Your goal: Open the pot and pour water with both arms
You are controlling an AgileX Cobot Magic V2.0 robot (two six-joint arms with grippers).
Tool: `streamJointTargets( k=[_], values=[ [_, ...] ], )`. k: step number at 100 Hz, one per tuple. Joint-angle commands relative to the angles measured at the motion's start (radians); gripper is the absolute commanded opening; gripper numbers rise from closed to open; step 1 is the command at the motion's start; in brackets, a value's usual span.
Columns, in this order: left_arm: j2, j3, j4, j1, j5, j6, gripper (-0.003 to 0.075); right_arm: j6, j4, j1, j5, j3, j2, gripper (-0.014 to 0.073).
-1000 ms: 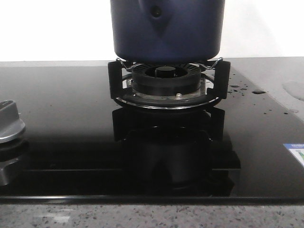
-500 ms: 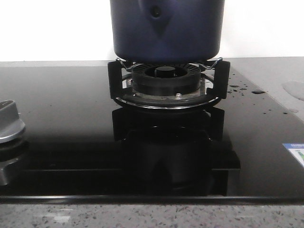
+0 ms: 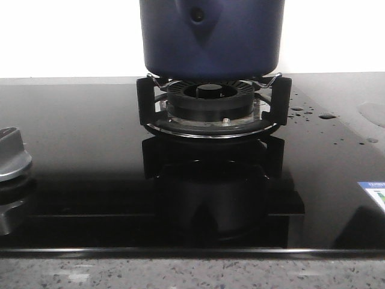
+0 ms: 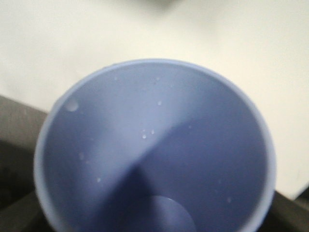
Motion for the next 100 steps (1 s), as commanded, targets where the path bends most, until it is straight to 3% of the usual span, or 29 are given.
streamJointTargets(
  k=[1,14,25,50,57,75,100],
  values=[
    [0.006,-0.031,-0.135,-0.024,0.002,0.053,0.0239,0.096,-0.007,-0.095,-0.159,0.095,-0.054,0.0257],
    [0.041,-0.031,-0.162,-0.053,0.002,0.075,0.0239,0.114,0.032,-0.213,-0.339,0.257,-0.053,0.0257],
    [0.051,-0.031,-0.161,-0.062,0.002,0.075,0.0239,0.114,0.102,-0.255,-0.425,0.328,-0.033,0.0257],
    [0.053,-0.031,-0.161,-0.064,0.002,0.079,0.0239,0.114,0.102,-0.262,-0.440,0.348,0.038,0.0268],
    [0.053,-0.031,-0.161,-0.064,0.002,0.079,0.0239,0.114,0.102,-0.262,-0.442,0.348,0.040,0.0334],
    [0.053,-0.031,-0.161,-0.064,0.002,0.094,0.0239,0.114,0.102,-0.262,-0.479,0.346,0.040,0.0664],
    [0.056,-0.033,-0.164,-0.064,-0.011,0.104,0.0239,0.124,0.102,-0.262,-0.493,0.346,-0.077,0.0650]
  ],
)
